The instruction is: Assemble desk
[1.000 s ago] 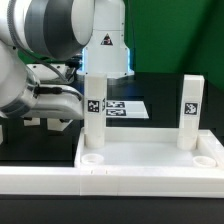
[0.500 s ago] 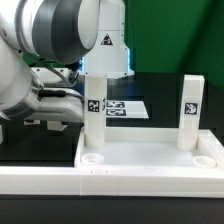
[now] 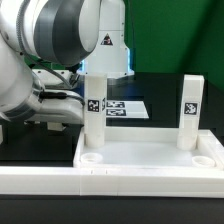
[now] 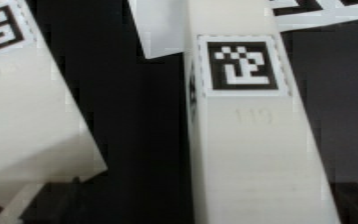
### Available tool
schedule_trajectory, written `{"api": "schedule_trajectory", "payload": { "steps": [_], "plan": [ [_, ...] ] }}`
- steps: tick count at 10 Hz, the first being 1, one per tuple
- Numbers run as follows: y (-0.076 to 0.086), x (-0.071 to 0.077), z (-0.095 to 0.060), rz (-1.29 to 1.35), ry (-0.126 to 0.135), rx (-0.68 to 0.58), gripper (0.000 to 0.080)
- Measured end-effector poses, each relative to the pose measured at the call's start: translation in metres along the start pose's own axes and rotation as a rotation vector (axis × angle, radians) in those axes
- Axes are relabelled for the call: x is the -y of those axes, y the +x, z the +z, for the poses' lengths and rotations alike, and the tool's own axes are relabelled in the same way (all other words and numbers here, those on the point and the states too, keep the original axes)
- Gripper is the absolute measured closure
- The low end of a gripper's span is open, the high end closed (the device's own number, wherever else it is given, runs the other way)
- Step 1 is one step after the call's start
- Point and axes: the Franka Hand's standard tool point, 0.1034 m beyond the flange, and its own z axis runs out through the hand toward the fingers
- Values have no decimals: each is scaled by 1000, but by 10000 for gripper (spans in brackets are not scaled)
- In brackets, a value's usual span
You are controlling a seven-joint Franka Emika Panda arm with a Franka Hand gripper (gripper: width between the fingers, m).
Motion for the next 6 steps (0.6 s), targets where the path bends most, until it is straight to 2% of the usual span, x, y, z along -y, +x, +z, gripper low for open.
{"api": "schedule_trajectory", "payload": {
  "steps": [6],
  "plan": [
    [-1,0,2,27,1,0,151]
  ]
}}
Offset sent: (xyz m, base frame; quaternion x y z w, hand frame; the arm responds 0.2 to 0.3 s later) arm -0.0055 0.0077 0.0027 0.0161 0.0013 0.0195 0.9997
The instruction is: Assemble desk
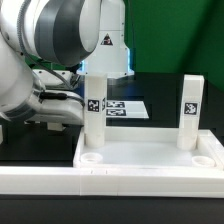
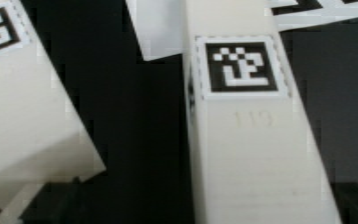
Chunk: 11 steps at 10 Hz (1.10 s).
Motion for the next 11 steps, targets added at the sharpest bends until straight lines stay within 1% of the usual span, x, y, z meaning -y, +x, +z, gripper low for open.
{"api": "schedule_trajectory", "payload": {
  "steps": [3,4,5,6,7,10,11],
  "plan": [
    [-1,0,0,24,0,-6,151],
    [0,0,0,24,0,-7,252],
    [0,0,0,24,0,-7,388],
    [0,0,0,24,-1,-8,388],
    [0,0,0,24,-1,-9,511],
    [1,-1,-2,16,0,-12,511],
    [2,-5,-7,-17,-6,-20,511]
  ]
}}
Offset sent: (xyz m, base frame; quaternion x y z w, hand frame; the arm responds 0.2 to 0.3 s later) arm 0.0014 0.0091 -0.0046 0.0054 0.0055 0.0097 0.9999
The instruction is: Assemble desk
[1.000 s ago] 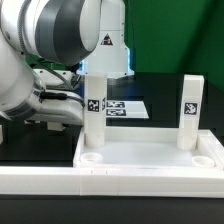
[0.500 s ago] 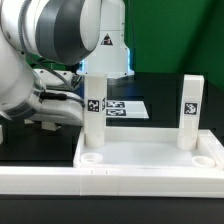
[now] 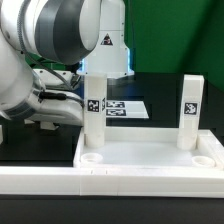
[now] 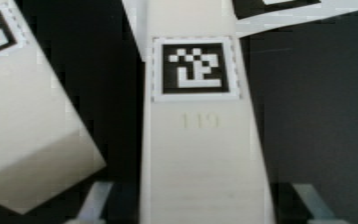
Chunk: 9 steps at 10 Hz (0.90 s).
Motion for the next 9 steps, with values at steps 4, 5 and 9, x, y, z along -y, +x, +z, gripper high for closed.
{"api": "schedule_trajectory", "payload": {
  "steps": [4,5,9],
  "plan": [
    [-12,3,-60,-79,-35,-39,511],
    [-14,5,-67,-84,-40,-46,511],
    [-9,3,-66,-82,-45,-70,509]
  ]
}}
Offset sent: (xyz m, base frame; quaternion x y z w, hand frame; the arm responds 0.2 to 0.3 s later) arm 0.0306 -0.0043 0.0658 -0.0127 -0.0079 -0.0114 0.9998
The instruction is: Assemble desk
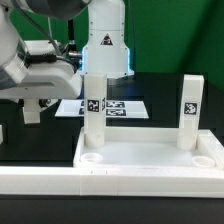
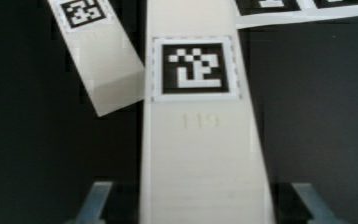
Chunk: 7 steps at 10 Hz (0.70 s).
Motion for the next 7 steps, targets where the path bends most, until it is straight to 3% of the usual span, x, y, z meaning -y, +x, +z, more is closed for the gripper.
{"api": "schedule_trajectory", "payload": {
  "steps": [4,5,7],
  "plan": [
    [1,14,-54,-5,4,-173,509],
    [5,21,-67,-9,-11,-246,509],
    [8,24,-68,-18,-32,-371,509]
  ]
}}
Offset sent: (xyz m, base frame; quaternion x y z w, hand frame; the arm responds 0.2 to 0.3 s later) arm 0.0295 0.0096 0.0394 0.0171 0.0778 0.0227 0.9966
